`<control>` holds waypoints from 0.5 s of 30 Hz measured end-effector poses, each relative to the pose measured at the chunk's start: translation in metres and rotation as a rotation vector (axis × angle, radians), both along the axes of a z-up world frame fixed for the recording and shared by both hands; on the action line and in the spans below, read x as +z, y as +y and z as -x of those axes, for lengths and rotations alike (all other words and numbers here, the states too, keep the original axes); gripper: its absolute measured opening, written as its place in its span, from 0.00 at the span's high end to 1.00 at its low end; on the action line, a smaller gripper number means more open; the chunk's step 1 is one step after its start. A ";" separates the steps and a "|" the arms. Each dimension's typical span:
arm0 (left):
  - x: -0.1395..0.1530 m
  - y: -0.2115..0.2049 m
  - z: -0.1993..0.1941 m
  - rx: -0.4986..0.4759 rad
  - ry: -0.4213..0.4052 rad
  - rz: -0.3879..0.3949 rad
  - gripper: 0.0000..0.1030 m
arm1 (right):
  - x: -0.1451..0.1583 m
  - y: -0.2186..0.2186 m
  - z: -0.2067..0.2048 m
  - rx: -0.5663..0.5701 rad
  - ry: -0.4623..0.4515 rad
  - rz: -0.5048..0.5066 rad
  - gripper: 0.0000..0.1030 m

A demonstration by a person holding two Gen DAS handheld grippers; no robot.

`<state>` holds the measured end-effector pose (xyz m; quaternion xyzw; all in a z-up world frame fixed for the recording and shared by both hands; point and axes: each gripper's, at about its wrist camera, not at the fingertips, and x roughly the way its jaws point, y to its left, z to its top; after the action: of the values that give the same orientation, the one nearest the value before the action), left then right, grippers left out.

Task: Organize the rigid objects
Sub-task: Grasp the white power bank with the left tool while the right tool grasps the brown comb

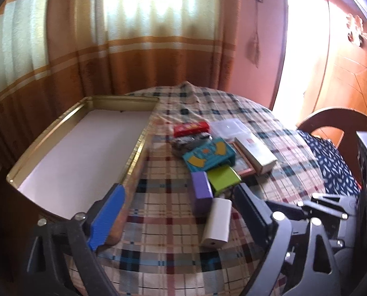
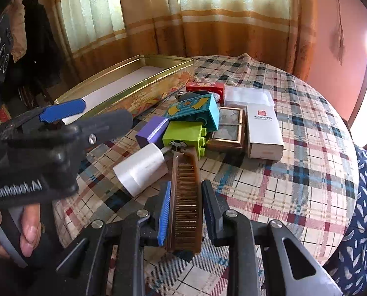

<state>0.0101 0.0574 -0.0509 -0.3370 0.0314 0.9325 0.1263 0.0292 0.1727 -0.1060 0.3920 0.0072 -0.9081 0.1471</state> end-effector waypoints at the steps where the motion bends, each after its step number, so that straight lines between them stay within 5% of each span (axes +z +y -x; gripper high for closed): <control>1: -0.002 0.002 0.000 -0.007 -0.004 0.008 0.14 | 0.000 0.002 0.001 -0.005 -0.003 0.006 0.73; 15: -0.019 0.016 -0.001 -0.086 -0.061 0.044 0.37 | -0.007 0.012 0.002 -0.027 -0.002 0.008 0.73</control>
<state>0.0109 0.0731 -0.0694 -0.3661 0.0627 0.9146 0.1597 0.0267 0.1852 -0.1133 0.3926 -0.0018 -0.9095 0.1364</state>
